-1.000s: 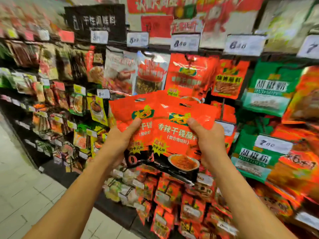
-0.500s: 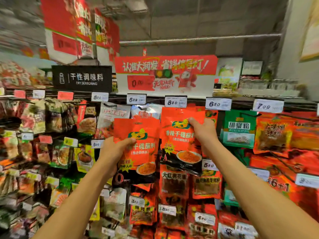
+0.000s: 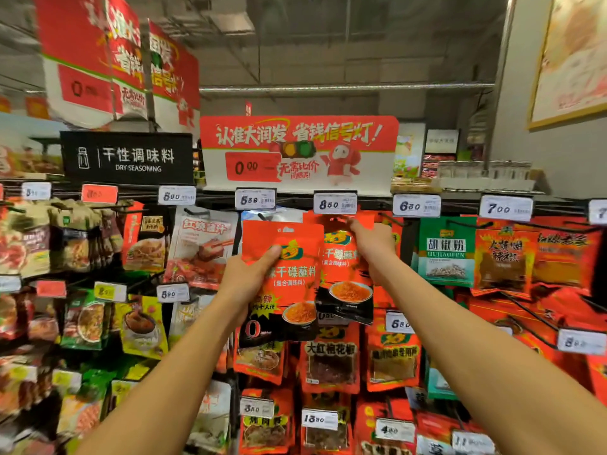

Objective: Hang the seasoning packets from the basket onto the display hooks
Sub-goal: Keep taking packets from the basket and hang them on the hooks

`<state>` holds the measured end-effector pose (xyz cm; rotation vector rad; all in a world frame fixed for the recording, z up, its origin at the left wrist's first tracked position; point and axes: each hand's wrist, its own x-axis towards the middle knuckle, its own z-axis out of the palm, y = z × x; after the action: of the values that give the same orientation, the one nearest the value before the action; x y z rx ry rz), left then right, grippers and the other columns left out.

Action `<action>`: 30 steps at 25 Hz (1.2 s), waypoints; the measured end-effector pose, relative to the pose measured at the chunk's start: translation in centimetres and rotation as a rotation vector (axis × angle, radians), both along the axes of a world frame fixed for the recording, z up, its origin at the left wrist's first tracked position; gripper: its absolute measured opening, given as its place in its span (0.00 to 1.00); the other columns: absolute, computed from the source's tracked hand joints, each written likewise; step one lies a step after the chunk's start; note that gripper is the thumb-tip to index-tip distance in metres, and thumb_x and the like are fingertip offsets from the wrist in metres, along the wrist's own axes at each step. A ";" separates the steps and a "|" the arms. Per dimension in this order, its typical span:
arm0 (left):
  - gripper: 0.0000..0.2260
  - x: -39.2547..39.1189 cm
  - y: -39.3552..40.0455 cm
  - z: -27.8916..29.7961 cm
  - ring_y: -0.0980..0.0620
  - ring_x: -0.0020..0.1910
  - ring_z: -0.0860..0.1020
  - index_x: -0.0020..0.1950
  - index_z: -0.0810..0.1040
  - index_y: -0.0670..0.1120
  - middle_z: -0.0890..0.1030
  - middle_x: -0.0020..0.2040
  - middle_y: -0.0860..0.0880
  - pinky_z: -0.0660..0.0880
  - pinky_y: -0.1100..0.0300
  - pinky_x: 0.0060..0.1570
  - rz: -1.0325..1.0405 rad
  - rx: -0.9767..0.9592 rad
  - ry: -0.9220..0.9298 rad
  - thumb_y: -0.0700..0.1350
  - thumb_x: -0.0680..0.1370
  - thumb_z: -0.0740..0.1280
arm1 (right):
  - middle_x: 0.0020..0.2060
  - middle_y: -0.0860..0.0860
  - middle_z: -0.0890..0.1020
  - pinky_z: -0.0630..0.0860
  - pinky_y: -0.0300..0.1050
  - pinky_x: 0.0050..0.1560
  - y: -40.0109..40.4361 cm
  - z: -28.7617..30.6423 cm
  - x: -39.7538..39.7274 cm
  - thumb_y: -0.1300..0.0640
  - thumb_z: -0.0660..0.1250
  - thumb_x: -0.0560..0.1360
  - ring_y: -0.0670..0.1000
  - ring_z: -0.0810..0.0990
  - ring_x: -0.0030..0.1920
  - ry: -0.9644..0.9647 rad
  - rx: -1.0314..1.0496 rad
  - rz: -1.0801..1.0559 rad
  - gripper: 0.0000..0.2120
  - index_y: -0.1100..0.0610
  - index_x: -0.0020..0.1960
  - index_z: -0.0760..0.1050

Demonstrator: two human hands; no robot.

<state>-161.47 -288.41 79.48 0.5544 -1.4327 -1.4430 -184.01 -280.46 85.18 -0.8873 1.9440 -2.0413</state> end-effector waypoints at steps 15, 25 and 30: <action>0.08 -9.4 0.1 2.1 0.48 0.39 0.87 0.49 0.82 0.48 0.88 0.42 0.47 0.82 0.56 0.34 -0.044 0.010 -0.011 0.52 0.77 0.73 | 0.58 0.50 0.82 0.80 0.58 0.59 0.4 -3.2 -1.4 0.37 0.68 0.76 0.53 0.83 0.56 0.180 0.022 0.054 0.28 0.53 0.68 0.70; 0.11 -11.8 -0.9 4.1 0.48 0.33 0.86 0.45 0.80 0.47 0.86 0.34 0.48 0.81 0.54 0.30 0.072 0.074 -0.036 0.54 0.77 0.73 | 0.46 0.46 0.81 0.77 0.48 0.43 -1.0 -1.7 -2.1 0.40 0.68 0.77 0.49 0.81 0.47 0.290 0.044 -0.060 0.13 0.47 0.51 0.71; 0.14 -12.0 -0.7 4.6 0.40 0.42 0.85 0.40 0.79 0.47 0.85 0.38 0.45 0.82 0.46 0.43 0.221 -0.012 -0.147 0.57 0.76 0.72 | 0.48 0.49 0.81 0.80 0.57 0.52 -0.8 -1.5 -2.0 0.40 0.67 0.78 0.55 0.82 0.51 0.294 0.074 -0.057 0.17 0.52 0.56 0.72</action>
<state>-173.45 -289.15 84.03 0.7996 -1.4435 -1.2379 -185.99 -281.25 83.66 -1.1839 2.2000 -1.9458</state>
